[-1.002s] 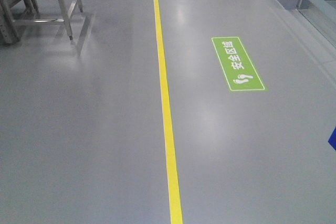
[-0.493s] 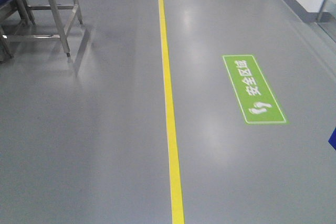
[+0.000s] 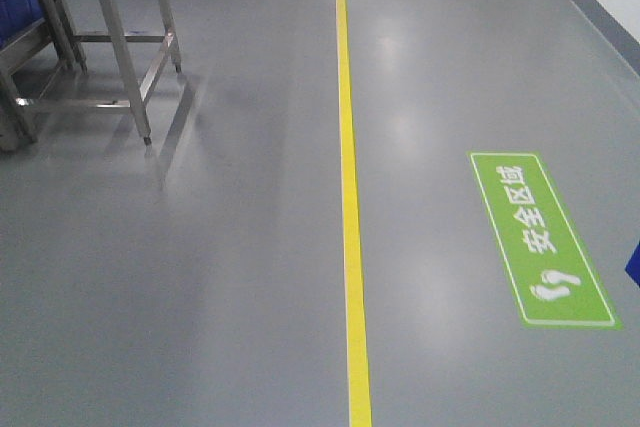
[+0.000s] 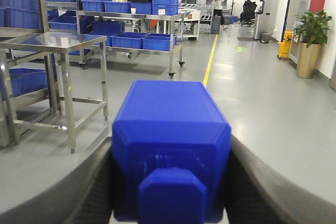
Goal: Pour parts from conveyor to right shelf
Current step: 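Drive along the yellow floor line past the metal carts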
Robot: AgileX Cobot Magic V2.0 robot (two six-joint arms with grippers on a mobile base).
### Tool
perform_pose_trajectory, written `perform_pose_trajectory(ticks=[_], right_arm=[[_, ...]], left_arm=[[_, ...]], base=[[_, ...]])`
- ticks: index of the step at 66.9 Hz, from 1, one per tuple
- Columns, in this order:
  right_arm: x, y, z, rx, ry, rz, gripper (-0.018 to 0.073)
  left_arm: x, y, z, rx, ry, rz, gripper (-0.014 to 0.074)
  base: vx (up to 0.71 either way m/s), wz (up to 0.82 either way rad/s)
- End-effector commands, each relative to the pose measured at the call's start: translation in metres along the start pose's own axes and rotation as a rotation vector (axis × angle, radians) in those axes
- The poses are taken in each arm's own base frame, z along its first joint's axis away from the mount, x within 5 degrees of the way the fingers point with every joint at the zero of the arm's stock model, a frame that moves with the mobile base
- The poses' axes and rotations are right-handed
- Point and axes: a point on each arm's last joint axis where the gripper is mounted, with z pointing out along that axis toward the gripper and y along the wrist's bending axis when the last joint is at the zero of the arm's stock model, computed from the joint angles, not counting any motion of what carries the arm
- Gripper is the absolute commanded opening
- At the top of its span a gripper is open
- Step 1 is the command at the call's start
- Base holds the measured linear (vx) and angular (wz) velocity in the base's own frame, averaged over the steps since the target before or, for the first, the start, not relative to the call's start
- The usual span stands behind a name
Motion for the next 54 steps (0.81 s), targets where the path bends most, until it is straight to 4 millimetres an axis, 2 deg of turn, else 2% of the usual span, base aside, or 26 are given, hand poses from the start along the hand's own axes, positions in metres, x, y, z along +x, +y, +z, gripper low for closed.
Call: perform_pose_trajectory(ticks=[1, 54], right_arm=[[-0.0152, 0.0001, -0.001, -0.003, -0.096, -0.021, -0.0004], [-0.015, 0.0001, -0.001, -0.003, -0.094, -0.021, -0.0004]], left_arm=[[0.0015, -0.0002, -0.0003, 0.011, -0.06, -0.016, -0.0006], [0.0015, -0.0002, -0.0003, 0.011, -0.06, -0.016, -0.0006]], base=[[0.69, 0.05], [0.73, -0.02]])
